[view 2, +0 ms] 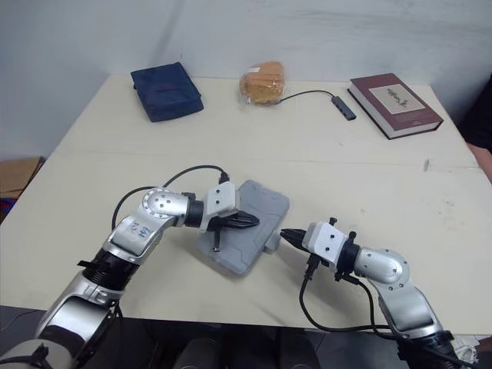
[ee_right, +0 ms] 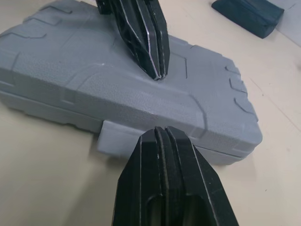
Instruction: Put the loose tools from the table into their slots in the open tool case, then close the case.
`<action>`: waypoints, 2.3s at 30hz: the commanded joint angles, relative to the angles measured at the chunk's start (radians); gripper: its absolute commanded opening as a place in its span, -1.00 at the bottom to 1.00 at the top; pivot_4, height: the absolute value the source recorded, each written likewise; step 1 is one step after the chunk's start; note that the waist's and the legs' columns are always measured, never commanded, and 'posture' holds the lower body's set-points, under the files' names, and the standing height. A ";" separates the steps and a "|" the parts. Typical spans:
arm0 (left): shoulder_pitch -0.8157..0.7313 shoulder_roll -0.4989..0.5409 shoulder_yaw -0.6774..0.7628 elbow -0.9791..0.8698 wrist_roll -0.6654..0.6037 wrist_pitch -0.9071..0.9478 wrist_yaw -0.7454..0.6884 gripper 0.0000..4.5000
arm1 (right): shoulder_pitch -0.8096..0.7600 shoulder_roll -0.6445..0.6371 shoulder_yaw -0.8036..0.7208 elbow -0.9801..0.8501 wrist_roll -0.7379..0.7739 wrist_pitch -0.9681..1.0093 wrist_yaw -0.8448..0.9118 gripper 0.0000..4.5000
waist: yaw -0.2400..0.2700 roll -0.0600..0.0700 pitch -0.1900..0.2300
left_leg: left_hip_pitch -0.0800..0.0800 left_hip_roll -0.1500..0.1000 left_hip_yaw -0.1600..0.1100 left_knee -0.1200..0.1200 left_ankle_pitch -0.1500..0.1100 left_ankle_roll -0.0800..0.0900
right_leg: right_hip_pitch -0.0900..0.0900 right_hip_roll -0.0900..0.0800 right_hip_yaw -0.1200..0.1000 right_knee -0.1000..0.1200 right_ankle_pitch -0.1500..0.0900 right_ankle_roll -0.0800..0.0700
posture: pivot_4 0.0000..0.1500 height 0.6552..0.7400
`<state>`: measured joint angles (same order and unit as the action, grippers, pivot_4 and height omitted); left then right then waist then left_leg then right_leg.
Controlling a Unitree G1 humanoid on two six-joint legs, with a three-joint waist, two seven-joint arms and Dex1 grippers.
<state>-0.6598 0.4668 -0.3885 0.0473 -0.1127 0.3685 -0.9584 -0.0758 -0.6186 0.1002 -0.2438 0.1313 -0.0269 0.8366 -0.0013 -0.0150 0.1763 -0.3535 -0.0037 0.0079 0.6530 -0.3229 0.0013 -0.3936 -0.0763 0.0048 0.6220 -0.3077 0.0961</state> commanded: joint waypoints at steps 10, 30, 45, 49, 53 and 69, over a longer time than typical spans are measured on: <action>0.045 0.022 -0.046 0.057 0.086 0.073 0.023 -0.97 | -0.097 0.051 0.086 0.138 -0.075 -0.016 0.000 -1.00 | -0.003 0.000 -0.002 | 0.002 0.000 0.000 0.000 0.000 0.000 | 0.001 0.000 0.000 0.001 0.000 0.000 | 1.00 1.00; 0.111 0.012 -0.045 0.169 0.095 0.022 0.044 -0.97 | -0.238 0.185 0.183 0.230 -0.052 0.082 0.084 -1.00 | -0.040 -0.007 -0.010 | 0.020 0.003 0.000 -0.006 0.000 -0.002 | 0.014 0.000 0.001 0.002 -0.002 -0.004 | 1.00 1.00; 0.143 -0.011 0.000 0.132 0.039 0.063 0.031 -0.97 | -0.280 0.213 0.126 0.244 -0.047 0.071 0.079 -1.00 | -0.051 -0.007 -0.012 | 0.023 0.006 -0.001 -0.007 -0.002 -0.004 | 0.018 0.001 0.000 0.001 -0.004 -0.007 | 1.00 1.00; 0.142 -0.007 0.044 0.119 0.023 0.008 0.024 -0.97 | -0.249 0.158 0.114 0.216 -0.048 0.019 0.122 -1.00 | -0.051 -0.006 -0.011 | 0.020 0.006 -0.002 -0.007 -0.002 -0.004 | 0.015 0.000 0.000 0.001 -0.004 -0.007 | 1.00 1.00; 0.161 -0.005 0.172 0.052 -0.092 -0.102 -0.033 -0.97 | -0.182 0.069 0.072 0.168 -0.002 -0.035 0.179 -1.00 | -0.043 -0.003 -0.009 | 0.018 0.006 -0.002 -0.008 -0.002 -0.005 | 0.013 0.000 -0.001 -0.001 -0.004 -0.007 | 1.00 1.00; 0.505 0.289 0.726 -0.067 -0.215 -0.217 0.048 0.19 | -0.058 -0.233 -0.341 0.251 0.186 -0.079 0.257 0.74 | -0.026 0.005 0.005 | -0.004 0.005 -0.002 -0.006 -0.003 -0.003 | -0.006 -0.002 -0.003 -0.004 -0.003 -0.006 | 1.00 1.00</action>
<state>-0.1674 0.7349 0.2608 -0.0119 -0.3343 0.1835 -0.9480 -0.1172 -0.8324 -0.1870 0.0003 0.3032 -0.0794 1.0998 -0.0273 -0.0101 0.1812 -0.3570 0.0008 0.0059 0.6470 -0.3261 -0.0012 -0.3994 -0.0779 0.0020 0.6184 -0.3108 0.0903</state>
